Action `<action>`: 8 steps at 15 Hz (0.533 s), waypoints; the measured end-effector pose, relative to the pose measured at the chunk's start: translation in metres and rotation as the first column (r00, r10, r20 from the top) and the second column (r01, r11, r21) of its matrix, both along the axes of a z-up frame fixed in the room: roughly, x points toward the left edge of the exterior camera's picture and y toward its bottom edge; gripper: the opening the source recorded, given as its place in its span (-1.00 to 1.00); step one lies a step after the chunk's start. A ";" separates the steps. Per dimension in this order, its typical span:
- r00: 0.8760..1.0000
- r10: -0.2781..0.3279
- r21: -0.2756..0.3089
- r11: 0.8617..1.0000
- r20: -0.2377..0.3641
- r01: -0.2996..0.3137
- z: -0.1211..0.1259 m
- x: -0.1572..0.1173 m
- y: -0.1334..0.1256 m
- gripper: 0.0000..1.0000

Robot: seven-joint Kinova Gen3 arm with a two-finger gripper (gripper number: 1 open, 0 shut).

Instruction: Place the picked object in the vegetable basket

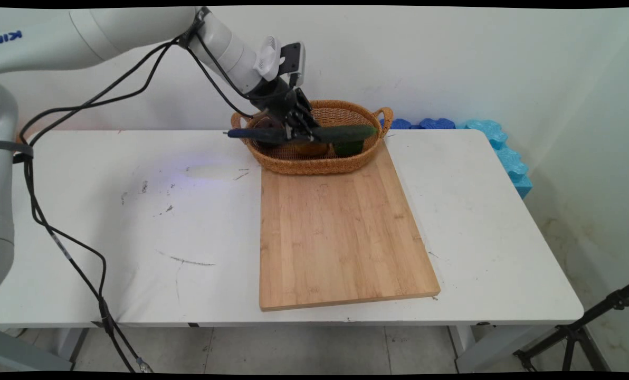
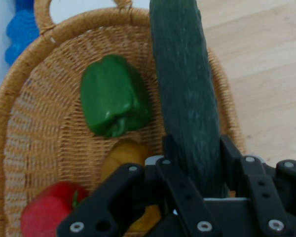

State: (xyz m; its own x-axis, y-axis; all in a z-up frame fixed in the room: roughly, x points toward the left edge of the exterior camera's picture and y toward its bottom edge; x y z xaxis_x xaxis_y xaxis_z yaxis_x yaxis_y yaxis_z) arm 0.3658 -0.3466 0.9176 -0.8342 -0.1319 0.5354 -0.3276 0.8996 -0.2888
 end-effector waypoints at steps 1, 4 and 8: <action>1.000 -0.006 -0.005 1.000 0.010 0.006 -0.001 0.003 -0.004 -1.00; 0.999 -0.024 -0.018 1.000 0.039 0.025 -0.007 0.008 -0.016 -1.00; 0.997 -0.049 -0.019 0.999 0.061 0.050 -0.018 0.008 -0.025 -1.00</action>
